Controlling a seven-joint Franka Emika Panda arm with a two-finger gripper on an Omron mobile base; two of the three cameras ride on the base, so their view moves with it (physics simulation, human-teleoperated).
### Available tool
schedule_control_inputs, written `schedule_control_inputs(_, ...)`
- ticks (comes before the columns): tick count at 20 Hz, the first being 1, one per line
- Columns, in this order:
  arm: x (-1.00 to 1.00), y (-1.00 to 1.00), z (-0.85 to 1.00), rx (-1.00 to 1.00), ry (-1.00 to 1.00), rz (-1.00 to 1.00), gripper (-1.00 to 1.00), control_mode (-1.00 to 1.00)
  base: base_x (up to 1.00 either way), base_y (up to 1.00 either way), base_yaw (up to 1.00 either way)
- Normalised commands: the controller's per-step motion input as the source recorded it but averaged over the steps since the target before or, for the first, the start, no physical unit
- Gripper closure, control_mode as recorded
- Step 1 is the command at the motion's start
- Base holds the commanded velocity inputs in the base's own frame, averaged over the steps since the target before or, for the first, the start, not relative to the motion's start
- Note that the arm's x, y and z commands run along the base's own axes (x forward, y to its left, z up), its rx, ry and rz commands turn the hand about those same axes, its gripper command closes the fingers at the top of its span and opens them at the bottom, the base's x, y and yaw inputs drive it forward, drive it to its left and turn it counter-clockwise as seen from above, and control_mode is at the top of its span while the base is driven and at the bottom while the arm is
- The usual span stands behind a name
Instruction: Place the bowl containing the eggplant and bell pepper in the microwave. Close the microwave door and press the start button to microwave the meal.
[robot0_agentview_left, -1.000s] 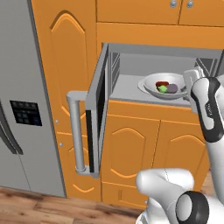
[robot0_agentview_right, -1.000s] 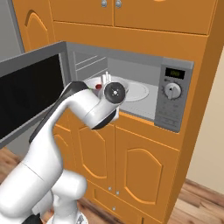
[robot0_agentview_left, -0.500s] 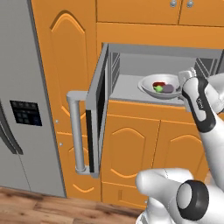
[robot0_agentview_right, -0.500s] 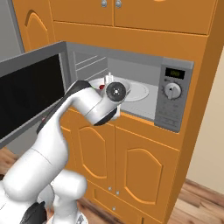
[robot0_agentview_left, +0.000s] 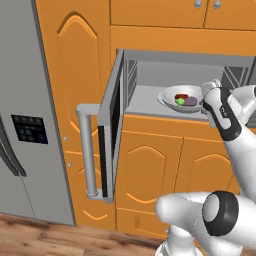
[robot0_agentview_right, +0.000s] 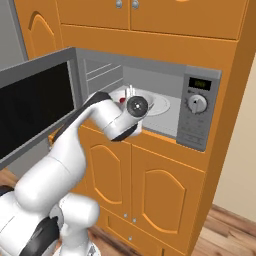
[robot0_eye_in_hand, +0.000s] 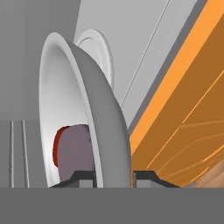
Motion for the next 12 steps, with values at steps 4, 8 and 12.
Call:
schedule_control_inputs(4,0.36,-0.11,0.00,0.00,0.00,-0.01,1.00,-1.00,0.00,0.00,0.00)
schedule_control_inputs(8,0.41,-0.13,0.00,0.00,0.00,0.00,1.00,-1.00,0.00,0.00,0.00)
schedule_control_inputs(12,0.43,-0.16,0.00,0.00,0.00,0.00,1.00,-1.00,0.00,0.00,0.00)
